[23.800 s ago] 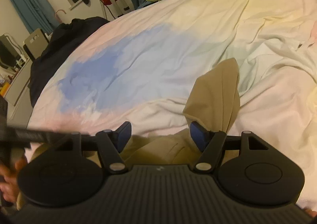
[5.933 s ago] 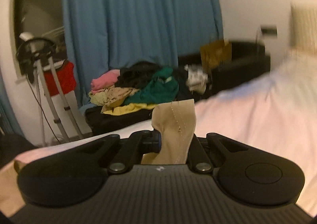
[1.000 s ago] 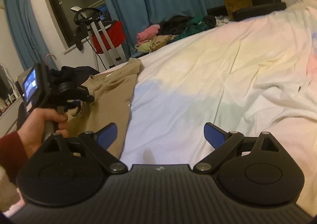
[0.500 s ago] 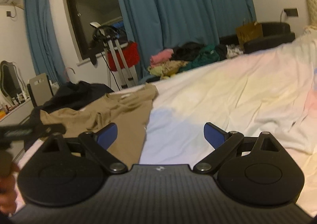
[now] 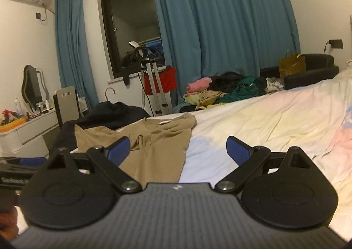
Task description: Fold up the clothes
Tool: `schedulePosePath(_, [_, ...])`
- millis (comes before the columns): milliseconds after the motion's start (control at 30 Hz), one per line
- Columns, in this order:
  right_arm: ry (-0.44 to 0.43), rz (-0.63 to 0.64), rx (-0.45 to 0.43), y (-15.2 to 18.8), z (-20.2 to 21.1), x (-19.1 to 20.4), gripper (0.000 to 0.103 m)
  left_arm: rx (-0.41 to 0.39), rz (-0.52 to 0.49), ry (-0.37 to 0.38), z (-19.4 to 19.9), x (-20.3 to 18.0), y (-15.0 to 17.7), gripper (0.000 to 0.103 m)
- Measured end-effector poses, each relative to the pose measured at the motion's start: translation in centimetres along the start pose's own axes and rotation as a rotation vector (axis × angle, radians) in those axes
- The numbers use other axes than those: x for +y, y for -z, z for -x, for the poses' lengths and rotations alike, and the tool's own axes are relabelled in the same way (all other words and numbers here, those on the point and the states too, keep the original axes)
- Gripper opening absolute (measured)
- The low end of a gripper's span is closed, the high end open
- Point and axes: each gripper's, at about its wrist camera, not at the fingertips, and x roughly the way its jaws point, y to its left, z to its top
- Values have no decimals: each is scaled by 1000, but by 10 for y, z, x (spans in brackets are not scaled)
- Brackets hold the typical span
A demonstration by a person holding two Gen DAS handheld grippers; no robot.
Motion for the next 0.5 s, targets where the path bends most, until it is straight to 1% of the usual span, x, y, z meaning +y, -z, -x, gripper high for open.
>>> schedulePosePath(133, [5, 4, 17, 4, -6, 1, 96, -4, 7, -13, -2, 4, -2, 103])
schedulePosePath(500, [6, -2, 40, 10, -14, 3, 95, -7, 24, 24, -1, 9, -4, 103])
